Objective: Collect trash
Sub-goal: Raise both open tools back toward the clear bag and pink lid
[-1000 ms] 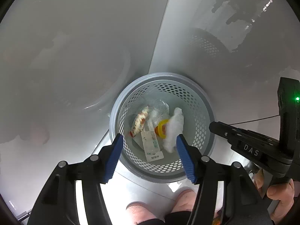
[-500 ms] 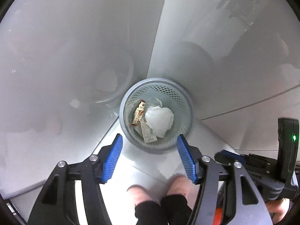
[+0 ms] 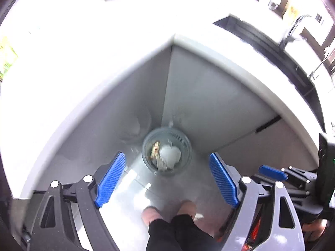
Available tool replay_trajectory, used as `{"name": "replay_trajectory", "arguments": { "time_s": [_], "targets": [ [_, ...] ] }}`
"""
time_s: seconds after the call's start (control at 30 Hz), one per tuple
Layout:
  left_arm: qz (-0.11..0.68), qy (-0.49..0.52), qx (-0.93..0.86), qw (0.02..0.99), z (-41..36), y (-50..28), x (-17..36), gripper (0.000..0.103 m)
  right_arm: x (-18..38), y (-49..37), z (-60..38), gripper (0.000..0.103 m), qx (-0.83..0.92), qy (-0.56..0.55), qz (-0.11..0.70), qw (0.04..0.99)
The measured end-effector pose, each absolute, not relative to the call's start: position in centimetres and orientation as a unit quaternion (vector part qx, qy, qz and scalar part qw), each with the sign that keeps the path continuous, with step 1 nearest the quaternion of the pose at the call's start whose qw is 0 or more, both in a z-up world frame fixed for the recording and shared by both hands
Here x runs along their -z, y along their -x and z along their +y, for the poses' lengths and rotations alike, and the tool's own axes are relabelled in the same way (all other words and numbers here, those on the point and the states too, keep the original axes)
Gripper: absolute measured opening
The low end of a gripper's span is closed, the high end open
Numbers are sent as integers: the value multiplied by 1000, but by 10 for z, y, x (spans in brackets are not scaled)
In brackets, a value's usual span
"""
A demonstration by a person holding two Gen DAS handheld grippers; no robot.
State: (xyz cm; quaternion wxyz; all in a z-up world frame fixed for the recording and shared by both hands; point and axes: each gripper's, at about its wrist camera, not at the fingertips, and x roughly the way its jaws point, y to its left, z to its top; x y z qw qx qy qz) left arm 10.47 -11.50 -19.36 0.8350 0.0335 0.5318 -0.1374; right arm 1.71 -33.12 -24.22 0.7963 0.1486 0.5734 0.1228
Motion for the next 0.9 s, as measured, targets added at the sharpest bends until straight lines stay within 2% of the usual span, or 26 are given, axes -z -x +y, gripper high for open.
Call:
{"name": "replay_trajectory", "arguments": {
  "time_s": [0.2, 0.4, 0.6, 0.9],
  "targets": [
    [466, -6, 106, 878, -98, -109, 107, 89, 157, -41, -354, 49, -130, -159, 502, 840],
    [423, 10, 87, 902, -81, -149, 52, 91, 104, -83, -361, 51, -128, -163, 450, 869],
    [401, 14, 93, 911, -69, -212, 42, 91, 69, -153, -359, 53, -122, -172, 419, 883],
    [401, 8, 113, 909, -30, -368, 64, 92, 89, -301, -310, 53, -71, -160, 442, 880]
  ]
}}
